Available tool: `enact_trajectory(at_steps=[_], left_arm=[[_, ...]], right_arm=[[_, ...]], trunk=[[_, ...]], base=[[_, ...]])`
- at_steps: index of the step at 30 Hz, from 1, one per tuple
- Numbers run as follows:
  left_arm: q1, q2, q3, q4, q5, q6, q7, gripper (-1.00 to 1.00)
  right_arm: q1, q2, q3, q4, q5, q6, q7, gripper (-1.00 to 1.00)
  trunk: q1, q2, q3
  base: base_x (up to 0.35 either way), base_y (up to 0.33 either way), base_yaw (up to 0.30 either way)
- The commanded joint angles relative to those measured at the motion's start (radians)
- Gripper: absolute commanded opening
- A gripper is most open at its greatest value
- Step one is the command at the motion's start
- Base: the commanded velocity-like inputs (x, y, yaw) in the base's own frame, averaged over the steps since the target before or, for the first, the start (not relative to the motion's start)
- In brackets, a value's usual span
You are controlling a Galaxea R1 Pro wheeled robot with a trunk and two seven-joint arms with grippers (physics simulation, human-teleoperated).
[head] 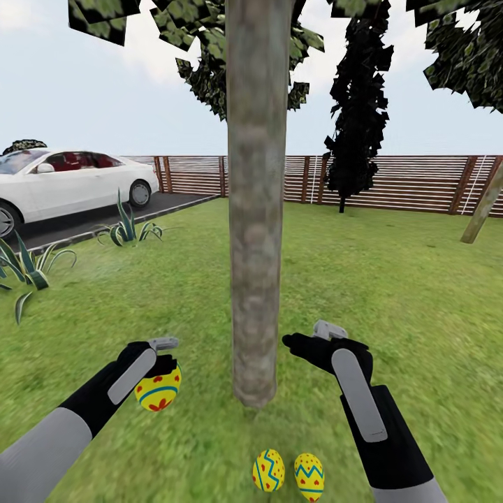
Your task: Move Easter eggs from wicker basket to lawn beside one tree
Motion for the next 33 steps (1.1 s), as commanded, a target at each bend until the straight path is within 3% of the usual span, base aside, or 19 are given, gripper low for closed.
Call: enact_trajectory(at_steps=[1, 9, 15, 22, 27, 33], left_arm=[[-0.001, 0.001, -0.005, -0.001, 0.010, -0.005, 0.010, -1.00], [-0.001, 0.001, -0.006, 0.003, 0.010, -0.033, 0.006, -1.00], [-0.002, 0.001, -0.006, 0.008, -0.004, -0.057, -0.070, -1.00], [-0.003, -0.001, -0.005, 0.038, -0.013, -0.060, -0.082, -1.00], [-0.003, -0.010, -0.003, 0.040, -0.013, -0.057, -0.082, -1.00], [-0.003, -0.032, -0.003, 0.049, -0.012, -0.058, -0.081, -1.00]], right_arm=[[-0.001, 0.000, 0.001, -0.001, -0.009, 0.002, -0.010, 1.00], [-0.001, 0.000, 0.003, -0.001, -0.009, 0.002, -0.010, 1.00], [-0.001, 0.000, 0.001, -0.001, -0.009, 0.002, -0.010, 1.00], [-0.001, -0.002, -0.007, -0.001, -0.008, 0.002, -0.011, 1.00], [-0.001, -0.005, -0.040, -0.001, -0.007, 0.002, -0.011, 1.00], [-0.001, -0.038, -0.085, -0.001, -0.007, 0.002, -0.012, 1.00]], trunk=[[0.004, -0.008, -0.004], [0.035, -0.064, -0.029], [0.058, -0.106, -0.048], [0.084, -0.155, -0.070], [0.104, -0.190, -0.086], [0.127, -0.232, -0.105]], base=[[0.000, 0.000, 0.000], [0.000, 0.000, 0.000], [0.000, 0.000, 0.000], [0.000, 0.000, 0.000], [0.000, 0.000, 0.000], [0.000, 0.000, 0.000]])
